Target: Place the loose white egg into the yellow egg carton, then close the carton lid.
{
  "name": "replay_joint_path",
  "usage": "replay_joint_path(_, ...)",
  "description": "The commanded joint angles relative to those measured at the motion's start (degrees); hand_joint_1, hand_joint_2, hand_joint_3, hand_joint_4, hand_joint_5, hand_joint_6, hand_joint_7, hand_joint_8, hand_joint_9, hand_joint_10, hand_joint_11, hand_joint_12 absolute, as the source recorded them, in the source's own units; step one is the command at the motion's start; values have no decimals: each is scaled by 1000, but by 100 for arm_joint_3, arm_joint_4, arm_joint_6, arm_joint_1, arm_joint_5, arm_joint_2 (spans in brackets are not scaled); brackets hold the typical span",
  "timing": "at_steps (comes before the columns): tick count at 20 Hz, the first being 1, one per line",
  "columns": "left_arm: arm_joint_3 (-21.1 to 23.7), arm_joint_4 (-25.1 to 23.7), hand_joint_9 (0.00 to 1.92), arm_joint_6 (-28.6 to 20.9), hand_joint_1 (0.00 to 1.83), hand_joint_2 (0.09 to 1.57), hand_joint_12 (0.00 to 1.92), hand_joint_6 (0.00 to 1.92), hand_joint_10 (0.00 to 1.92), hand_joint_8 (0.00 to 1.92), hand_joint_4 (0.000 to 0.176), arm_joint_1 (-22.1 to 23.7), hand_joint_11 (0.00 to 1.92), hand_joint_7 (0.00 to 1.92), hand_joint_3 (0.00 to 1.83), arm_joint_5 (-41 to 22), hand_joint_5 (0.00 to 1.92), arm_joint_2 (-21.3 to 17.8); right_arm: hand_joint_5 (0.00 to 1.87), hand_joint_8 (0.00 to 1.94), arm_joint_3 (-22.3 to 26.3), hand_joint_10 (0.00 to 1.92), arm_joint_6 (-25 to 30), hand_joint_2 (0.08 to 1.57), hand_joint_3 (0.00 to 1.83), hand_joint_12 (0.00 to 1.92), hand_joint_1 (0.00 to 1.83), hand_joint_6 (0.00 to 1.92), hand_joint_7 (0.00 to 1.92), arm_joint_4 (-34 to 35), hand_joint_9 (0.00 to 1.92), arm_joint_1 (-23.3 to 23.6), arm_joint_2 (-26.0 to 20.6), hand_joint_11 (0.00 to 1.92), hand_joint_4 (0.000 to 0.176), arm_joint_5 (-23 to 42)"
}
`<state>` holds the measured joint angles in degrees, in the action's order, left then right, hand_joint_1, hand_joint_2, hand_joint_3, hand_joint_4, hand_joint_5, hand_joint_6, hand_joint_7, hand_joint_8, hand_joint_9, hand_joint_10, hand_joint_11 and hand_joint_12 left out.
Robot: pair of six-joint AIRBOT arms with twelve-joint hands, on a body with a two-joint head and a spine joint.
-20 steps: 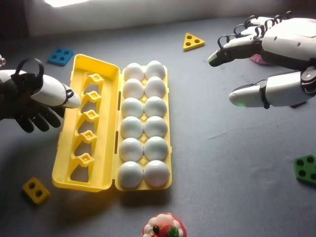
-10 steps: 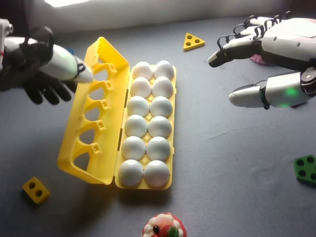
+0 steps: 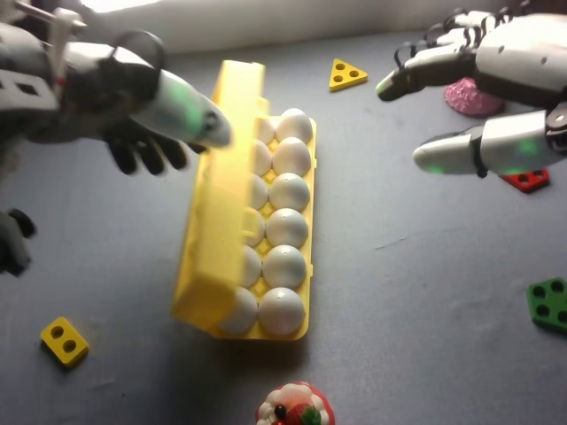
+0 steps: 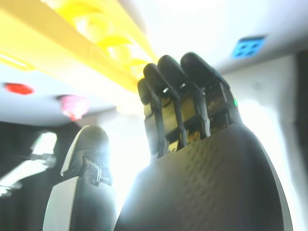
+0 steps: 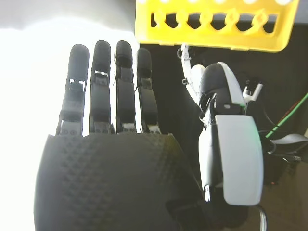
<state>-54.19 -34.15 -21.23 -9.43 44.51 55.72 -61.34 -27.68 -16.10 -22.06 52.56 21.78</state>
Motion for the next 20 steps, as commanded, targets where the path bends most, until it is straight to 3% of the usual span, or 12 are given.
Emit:
replay_joint_path(1,36,-215,294,-18,282,1353,1765,228,1161,752,0,82,14,431,0,-226,512,22,364,14,2,612,4,1179,0,1407,470,348,506,180,231,118,-91,0,0,651)
replay_joint_path(8,350,-212,284,-97,218,1374,1688,235,1115,731,0,-152,57,422,4,-305,492,189,379,12,1,612,4,1168,0,1416,489,358,508,449,238,391,-276,0,0,754)
replay_joint_path(13,502,-213,327,-210,303,1350,1681,250,1123,717,0,-430,108,465,0,-456,524,305,371,8,1,612,-18,1173,0,1430,493,359,505,450,237,350,-274,0,0,765)
replay_joint_path(20,558,-214,282,-266,253,1365,1731,243,1133,712,0,-668,26,438,1,-637,504,430,361,9,7,605,-24,1166,0,1420,509,363,515,449,250,296,-250,0,0,765)
